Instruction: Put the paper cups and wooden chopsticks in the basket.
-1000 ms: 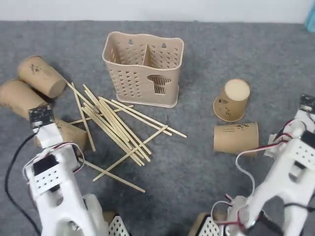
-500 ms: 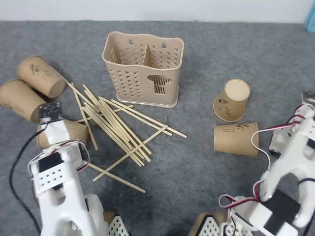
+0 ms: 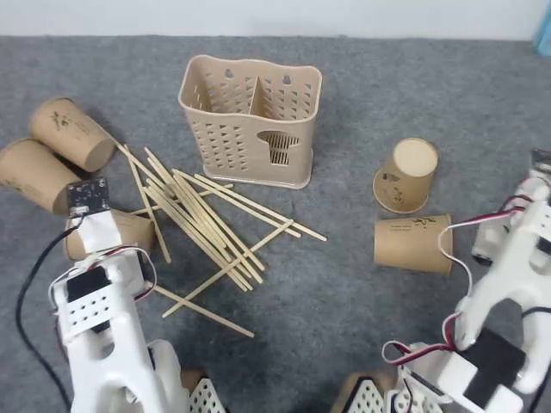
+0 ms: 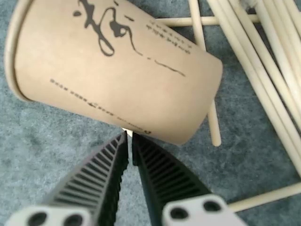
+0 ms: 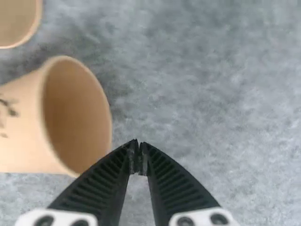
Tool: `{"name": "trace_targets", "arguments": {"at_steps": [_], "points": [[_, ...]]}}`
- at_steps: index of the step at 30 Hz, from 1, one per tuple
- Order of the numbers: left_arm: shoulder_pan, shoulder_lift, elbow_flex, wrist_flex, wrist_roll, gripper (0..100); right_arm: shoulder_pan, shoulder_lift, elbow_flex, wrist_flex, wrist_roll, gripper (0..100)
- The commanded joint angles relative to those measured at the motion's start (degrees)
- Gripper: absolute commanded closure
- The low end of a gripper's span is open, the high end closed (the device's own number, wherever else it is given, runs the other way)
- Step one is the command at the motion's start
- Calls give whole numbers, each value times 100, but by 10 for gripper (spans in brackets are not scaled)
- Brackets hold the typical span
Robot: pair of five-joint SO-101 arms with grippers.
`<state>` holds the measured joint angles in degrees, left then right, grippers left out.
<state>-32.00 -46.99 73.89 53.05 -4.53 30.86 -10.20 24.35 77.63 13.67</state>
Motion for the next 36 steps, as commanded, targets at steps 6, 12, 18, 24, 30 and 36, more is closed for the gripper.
{"name": "trace_targets", "arguments": {"at_steps": [6, 12, 18, 24, 30, 36], "points": [[35, 9, -224, -97, 35, 987, -1367, -75, -334, -84, -923, 989], [35, 9, -224, -97, 35, 987, -2325, -110, -360, -101, -1152, 989], [35, 9, -224, -105, 35, 987, -3486, -110, -501, -295, -1618, 989], [18, 9, -224, -105, 35, 987, -4514, -84, -1081, -444, -2084, 989], [-220, 44, -224, -299, 35, 987, -5534, -48, -1266, -391, -2022, 984], [-220, 44, -224, -299, 35, 987, -6149, -40, -1248, -145, -1547, 855]]}}
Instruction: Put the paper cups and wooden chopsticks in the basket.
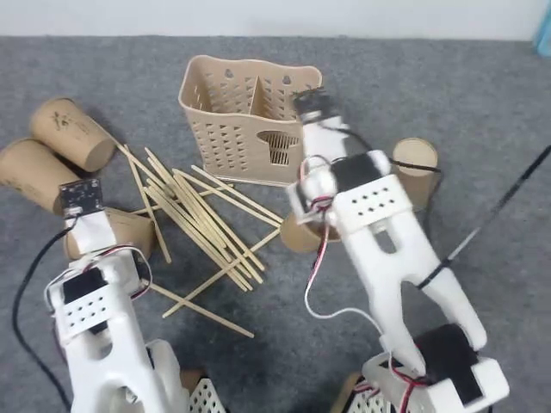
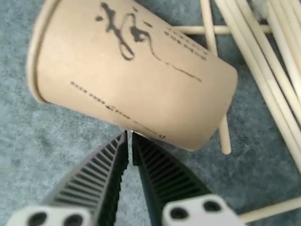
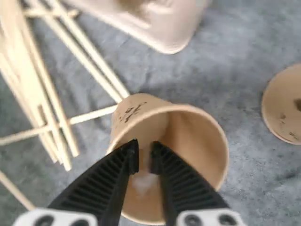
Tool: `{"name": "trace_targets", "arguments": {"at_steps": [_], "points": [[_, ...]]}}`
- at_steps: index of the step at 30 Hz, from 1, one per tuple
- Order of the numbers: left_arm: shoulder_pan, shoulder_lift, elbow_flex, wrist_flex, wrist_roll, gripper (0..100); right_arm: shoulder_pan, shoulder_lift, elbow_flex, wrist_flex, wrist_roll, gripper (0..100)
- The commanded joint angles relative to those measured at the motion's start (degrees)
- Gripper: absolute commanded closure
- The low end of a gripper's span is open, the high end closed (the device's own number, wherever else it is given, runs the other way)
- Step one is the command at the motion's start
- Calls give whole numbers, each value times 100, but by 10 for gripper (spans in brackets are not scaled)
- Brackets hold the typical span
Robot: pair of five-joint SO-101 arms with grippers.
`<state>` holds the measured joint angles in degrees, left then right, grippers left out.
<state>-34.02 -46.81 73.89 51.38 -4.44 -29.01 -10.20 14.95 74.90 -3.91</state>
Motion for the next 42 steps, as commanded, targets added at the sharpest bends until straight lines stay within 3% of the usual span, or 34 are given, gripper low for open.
{"name": "trace_targets", "arguments": {"at_steps": [1, 9, 15, 19, 28, 33, 39, 42], "points": [[-18, 26, -224, -132, 26, 987, -154, -40, -308, 171, 220, 848], [-18, 26, -215, -132, 26, 987, 505, -163, -774, 585, 281, 844], [-18, 26, -215, -132, 26, 987, 1314, -251, -1108, 1112, 993, 844], [-9, 35, -215, -132, 26, 987, 1666, -119, -571, 822, 1099, 844], [-9, 35, -207, -132, 18, 987, 1376, 13, 545, -295, 1029, 843], [9, -9, -154, -141, 18, 987, 998, -48, 536, -277, 888, 843], [9, -9, -154, -141, 18, 987, 48, -48, 457, -119, 809, 843], [9, -9, -154, -141, 18, 987, 31, -127, 281, 224, 905, 842]]}}
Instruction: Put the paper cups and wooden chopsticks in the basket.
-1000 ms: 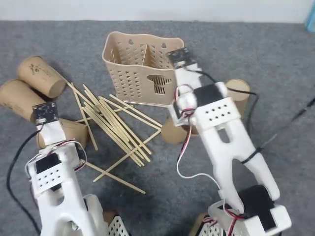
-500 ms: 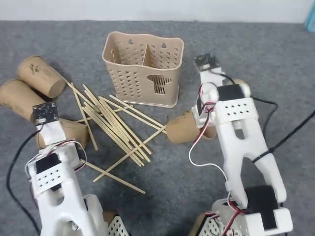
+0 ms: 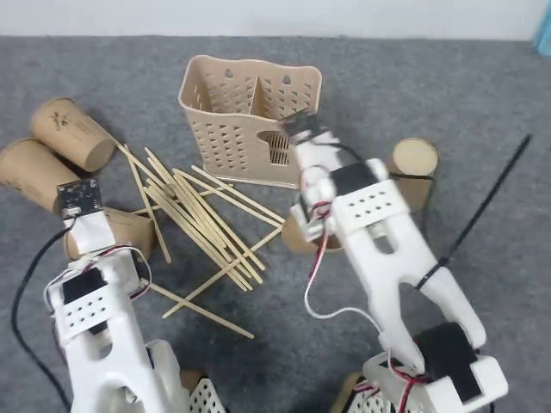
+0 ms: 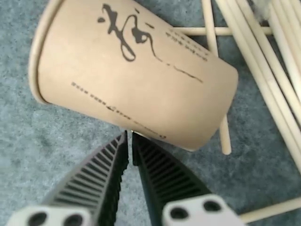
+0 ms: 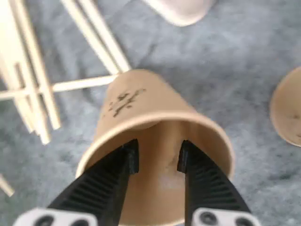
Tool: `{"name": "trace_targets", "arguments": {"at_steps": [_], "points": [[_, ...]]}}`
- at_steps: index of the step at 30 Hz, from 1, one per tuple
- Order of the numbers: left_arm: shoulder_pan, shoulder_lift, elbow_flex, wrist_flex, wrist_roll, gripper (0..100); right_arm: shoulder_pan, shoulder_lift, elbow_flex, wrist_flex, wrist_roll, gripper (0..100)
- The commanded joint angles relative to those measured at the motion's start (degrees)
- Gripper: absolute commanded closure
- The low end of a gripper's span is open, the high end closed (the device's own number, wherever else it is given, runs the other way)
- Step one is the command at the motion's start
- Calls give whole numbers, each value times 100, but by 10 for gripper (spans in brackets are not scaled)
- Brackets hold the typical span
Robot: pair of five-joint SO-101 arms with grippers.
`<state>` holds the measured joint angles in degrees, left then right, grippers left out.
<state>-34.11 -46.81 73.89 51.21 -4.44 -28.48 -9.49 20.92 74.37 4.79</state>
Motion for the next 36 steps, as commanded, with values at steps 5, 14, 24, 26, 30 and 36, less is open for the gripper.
{"name": "trace_targets", "arguments": {"at_steps": [5, 14, 24, 26, 30, 36], "points": [[18, -9, -154, -123, 18, 987, 822, -796, -440, 505, 695, 798], [18, -9, -154, -123, 9, 987, 1411, -1297, 571, -259, 1029, 633], [18, -9, -154, -123, 9, 987, 664, -1349, 1714, -1305, 536, 633], [18, -9, -154, -123, 9, 987, 585, -1358, 1679, -1297, 448, 634], [18, -9, -154, -123, 9, 987, 567, -1358, 1662, -1288, 273, 677], [18, -9, -154, -123, 18, 987, 681, -1367, 1591, -1305, 255, 998]]}}
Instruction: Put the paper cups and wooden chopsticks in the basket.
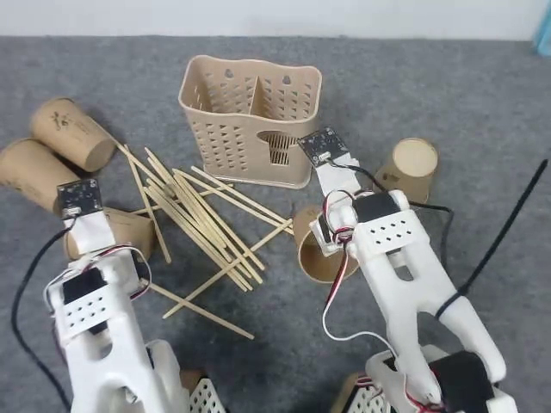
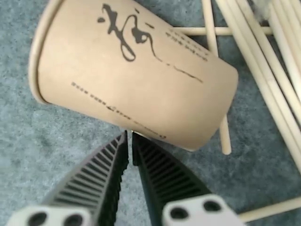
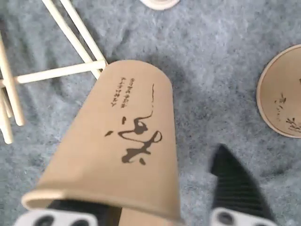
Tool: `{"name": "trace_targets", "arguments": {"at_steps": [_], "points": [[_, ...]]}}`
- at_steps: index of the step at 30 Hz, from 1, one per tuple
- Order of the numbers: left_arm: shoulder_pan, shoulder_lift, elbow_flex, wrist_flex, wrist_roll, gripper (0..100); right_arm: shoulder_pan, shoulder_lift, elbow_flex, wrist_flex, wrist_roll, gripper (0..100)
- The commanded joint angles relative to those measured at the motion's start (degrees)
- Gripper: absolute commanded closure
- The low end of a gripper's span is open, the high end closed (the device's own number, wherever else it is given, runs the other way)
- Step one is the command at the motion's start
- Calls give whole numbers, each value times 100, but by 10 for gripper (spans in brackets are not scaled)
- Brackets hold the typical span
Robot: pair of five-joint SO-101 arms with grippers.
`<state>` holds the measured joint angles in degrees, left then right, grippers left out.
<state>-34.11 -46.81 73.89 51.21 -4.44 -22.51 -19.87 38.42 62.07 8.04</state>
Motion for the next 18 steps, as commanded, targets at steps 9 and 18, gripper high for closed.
{"name": "trace_targets", "arguments": {"at_steps": [9, 18], "points": [[18, -9, -154, -123, 18, 987, 901, -303, -1521, 1218, -536, 991], [18, -9, -154, -123, 9, 987, 989, 470, -3578, 3442, -554, 991]]}}
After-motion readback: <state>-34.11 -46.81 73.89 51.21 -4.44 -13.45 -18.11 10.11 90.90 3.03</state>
